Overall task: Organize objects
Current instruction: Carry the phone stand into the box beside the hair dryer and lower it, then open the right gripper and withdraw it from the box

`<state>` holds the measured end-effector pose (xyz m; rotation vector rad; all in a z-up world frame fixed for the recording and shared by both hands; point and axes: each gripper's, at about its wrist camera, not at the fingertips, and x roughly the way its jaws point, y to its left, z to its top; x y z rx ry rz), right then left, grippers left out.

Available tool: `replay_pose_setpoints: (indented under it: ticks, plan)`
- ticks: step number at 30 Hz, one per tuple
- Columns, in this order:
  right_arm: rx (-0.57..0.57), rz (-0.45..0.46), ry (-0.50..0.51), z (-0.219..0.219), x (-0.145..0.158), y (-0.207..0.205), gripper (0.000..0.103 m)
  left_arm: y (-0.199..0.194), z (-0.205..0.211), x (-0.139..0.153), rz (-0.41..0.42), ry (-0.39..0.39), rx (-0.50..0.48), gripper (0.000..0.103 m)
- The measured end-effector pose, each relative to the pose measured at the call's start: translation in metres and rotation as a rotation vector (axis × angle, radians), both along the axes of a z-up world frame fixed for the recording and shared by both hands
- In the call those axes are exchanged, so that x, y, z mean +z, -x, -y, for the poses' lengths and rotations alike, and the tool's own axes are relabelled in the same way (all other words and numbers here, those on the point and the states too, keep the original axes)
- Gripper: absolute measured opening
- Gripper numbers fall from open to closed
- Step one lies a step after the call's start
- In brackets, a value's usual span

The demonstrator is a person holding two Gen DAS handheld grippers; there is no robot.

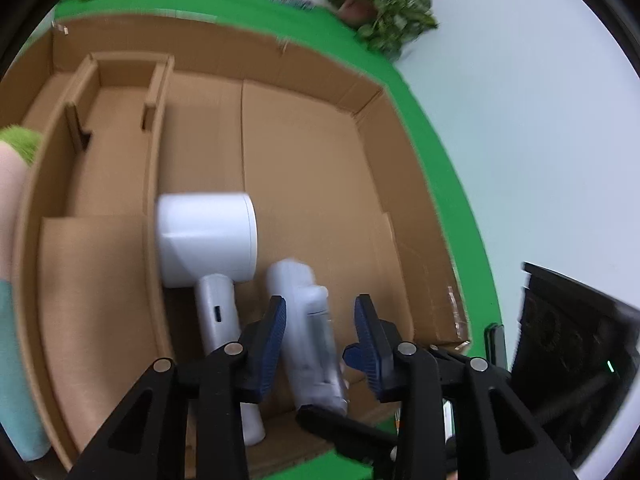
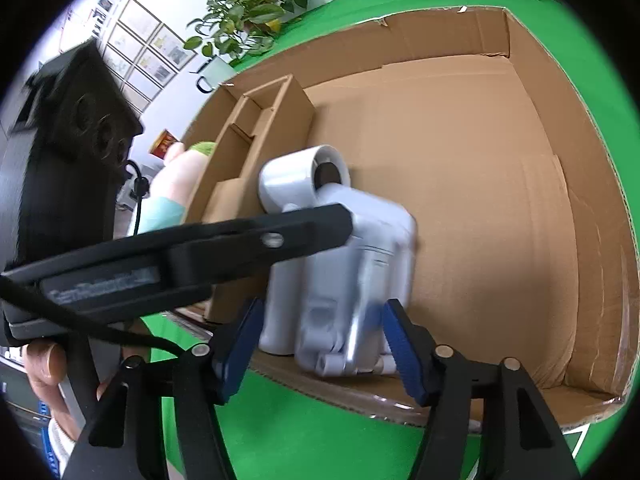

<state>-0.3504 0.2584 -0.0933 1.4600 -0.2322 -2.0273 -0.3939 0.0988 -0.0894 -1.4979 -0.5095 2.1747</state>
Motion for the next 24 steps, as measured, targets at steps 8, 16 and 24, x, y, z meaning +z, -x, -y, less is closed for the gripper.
replay_pose_setpoints:
  ticks: [8,16,24]
  plan:
    - [-0.055,0.005,-0.069,-0.010,-0.006,0.015,0.063,-0.027,0.018,0.026,-0.083,0.039,-0.009,0.034]
    - [-0.043,0.005,-0.192,0.010,-0.028,0.020,0.046,-0.033,0.032,0.021,-0.077,0.036,0.011,0.034]
    - [-0.057,0.039,-0.206,0.015,-0.027,0.017,0.046,-0.030,0.034,0.016,-0.082,0.028,0.010,0.034]
